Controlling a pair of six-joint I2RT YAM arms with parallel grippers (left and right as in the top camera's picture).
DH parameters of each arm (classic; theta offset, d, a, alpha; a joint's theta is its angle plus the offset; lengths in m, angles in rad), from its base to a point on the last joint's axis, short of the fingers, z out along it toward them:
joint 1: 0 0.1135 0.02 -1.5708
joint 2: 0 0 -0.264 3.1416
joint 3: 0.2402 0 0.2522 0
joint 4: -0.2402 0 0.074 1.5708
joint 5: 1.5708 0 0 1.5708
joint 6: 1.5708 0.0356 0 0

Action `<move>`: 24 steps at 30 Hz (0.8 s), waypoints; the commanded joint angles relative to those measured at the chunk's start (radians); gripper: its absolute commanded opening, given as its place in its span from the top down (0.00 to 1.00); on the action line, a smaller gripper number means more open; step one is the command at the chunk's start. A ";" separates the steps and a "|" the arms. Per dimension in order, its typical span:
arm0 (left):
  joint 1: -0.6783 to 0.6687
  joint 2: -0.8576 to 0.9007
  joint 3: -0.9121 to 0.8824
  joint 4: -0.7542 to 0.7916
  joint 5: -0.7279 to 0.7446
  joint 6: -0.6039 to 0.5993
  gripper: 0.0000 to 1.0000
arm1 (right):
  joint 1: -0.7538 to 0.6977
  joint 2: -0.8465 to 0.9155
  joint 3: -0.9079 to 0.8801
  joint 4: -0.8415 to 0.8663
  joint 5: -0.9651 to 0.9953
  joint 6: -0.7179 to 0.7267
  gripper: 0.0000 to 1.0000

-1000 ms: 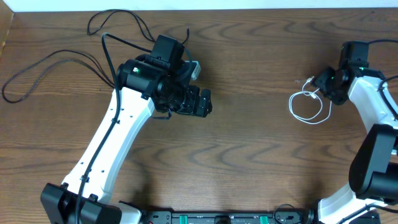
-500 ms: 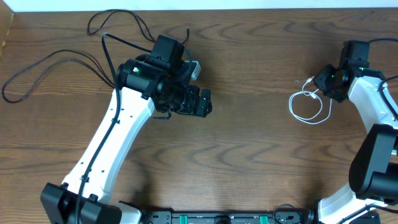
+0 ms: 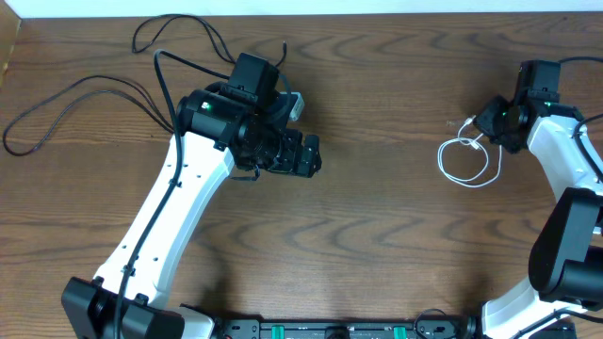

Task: Untangle cables
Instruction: 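Lift the white cable with the right gripper and carry it left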

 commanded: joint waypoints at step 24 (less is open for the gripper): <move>-0.001 0.005 -0.003 -0.003 -0.007 0.021 0.05 | 0.105 -0.726 0.037 0.549 -0.814 0.410 0.99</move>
